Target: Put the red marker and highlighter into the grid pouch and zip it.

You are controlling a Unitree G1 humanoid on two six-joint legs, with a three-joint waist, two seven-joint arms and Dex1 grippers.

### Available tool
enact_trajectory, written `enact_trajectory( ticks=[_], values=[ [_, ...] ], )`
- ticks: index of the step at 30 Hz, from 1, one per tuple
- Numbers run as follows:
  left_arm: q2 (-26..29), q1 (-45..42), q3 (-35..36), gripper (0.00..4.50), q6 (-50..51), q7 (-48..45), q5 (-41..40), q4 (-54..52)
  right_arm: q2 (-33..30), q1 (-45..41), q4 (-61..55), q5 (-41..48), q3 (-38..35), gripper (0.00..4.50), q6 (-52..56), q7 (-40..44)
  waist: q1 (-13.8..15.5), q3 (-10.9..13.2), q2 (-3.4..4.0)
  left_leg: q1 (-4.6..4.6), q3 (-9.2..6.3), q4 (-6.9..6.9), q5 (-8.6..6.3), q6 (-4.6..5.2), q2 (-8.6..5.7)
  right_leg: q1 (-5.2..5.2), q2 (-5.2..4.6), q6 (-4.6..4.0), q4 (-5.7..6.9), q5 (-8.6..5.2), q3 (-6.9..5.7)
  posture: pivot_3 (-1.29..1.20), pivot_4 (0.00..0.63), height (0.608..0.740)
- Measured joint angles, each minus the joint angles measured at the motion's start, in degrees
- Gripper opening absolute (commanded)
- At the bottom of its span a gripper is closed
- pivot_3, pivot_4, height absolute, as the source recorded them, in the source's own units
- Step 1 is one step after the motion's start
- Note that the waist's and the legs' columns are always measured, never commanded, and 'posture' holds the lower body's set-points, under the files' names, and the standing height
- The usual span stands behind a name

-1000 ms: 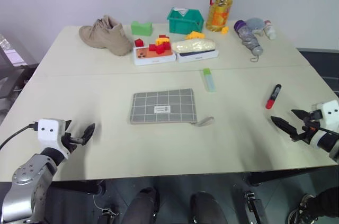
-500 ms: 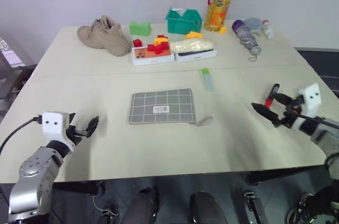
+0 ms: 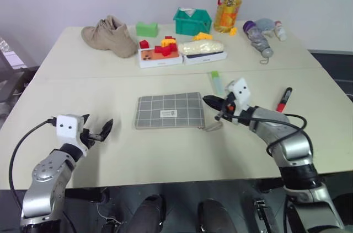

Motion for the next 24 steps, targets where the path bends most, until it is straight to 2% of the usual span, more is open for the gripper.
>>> enact_trajectory(
  ticks=[6,13,17,24],
  values=[
    [3.18,-0.35,-1.4,4.5,-3.54,-3.61,2.71,3.44,3.53,-0.98,9.35,-4.54,2.51,0.04,-0.04,-2.62,-0.01,0.0,0.01,-0.01,0.02,-0.04,0.01,-0.01,-0.01,-0.04,0.02,0.0,0.0,0.0,0.0,0.0,0.15,0.739],
    [8.93,-4.89,-4.57,4.5,-12.21,-10.09,7.31,12.45,5.69,-3.17,13.04,-6.33,3.42,0.04,-1.74,-2.21,-0.45,-0.01,0.01,0.11,0.01,-0.12,0.03,-0.05,0.03,-0.08,0.09,-0.01,0.02,0.01,-0.01,0.0,0.15,0.739],
    [10.95,-10.2,-9.26,4.5,-22.89,-13.49,12.62,20.73,6.33,-3.65,13.9,-6.87,3.5,0.04,-2.36,-1.82,-0.69,-0.02,0.01,0.13,0.02,-0.15,0.03,-0.05,0.02,-0.12,0.08,-0.01,0.02,0.02,-0.01,0.0,0.15,0.739],
    [12.63,-22.98,-18.76,4.5,-48.58,-19.54,21.12,39.95,6.96,-4.07,14.27,-7.42,3.85,0.04,-2.79,-1.46,-1.24,-0.02,0.01,0.11,0.02,-0.23,0.06,-0.09,0.03,-0.1,0.09,0.01,0.06,0.03,-0.02,0.0,0.15,0.739]
  ],
)
